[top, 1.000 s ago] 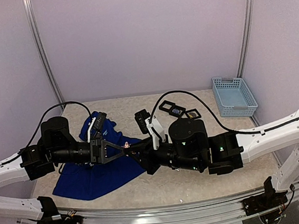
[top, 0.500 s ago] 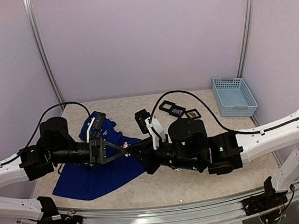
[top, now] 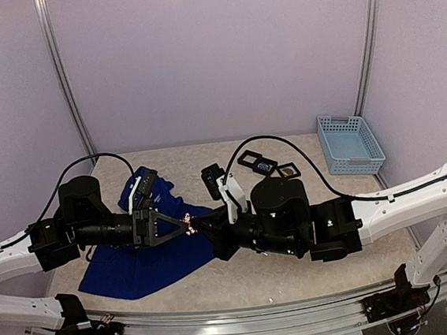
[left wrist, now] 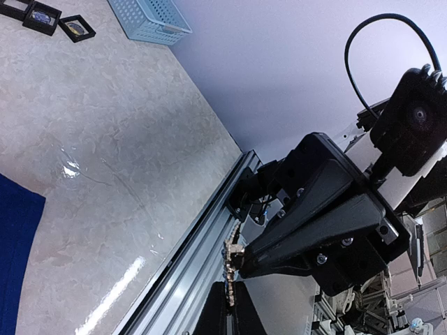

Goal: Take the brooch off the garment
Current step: Close the brooch securely.

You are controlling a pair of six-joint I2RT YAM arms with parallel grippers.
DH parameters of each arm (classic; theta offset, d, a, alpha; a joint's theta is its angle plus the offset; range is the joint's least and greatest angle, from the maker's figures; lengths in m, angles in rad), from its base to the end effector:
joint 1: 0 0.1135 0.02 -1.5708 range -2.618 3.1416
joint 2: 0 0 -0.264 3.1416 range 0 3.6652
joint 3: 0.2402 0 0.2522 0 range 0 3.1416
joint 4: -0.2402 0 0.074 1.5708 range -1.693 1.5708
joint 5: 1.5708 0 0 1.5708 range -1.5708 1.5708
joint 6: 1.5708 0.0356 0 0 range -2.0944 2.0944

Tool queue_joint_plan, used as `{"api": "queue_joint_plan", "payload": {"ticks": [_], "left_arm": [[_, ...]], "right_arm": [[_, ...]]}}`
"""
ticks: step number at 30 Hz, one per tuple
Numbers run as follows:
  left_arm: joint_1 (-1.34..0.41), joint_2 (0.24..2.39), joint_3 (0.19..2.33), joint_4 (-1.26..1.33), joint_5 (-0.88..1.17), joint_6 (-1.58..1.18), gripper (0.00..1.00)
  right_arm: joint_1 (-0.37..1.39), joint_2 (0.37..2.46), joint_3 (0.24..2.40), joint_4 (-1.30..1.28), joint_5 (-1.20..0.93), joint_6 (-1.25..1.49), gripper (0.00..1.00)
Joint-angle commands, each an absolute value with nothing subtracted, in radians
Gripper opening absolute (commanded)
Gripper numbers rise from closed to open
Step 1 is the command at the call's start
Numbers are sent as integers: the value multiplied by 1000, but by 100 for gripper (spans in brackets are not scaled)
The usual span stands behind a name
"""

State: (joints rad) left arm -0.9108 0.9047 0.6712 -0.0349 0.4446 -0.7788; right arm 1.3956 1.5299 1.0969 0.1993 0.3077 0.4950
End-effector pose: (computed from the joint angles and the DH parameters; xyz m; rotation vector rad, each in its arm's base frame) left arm 0.1175 -0.1764 0.2946 0.4995 2.0715 -1.5119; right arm 0.0737 0.3543 0.3040 -0.6213 1.8234 1.0508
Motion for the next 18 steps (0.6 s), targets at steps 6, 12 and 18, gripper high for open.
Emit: {"api": "queue_joint_plan", "payload": {"ticks": [6, 12, 18], "left_arm": [[-918, 894, 668, 26, 452, -755, 0], [-918, 901, 675, 26, 456, -746, 0], [-919, 892, 678, 22, 451, -736, 0]], "right_arm": [[1397, 1578, 1137, 146, 283, 493, 0], [1395, 1596, 1159, 119, 296, 491, 0], [1392, 1620, 1190, 75, 315, 494, 0]]}}
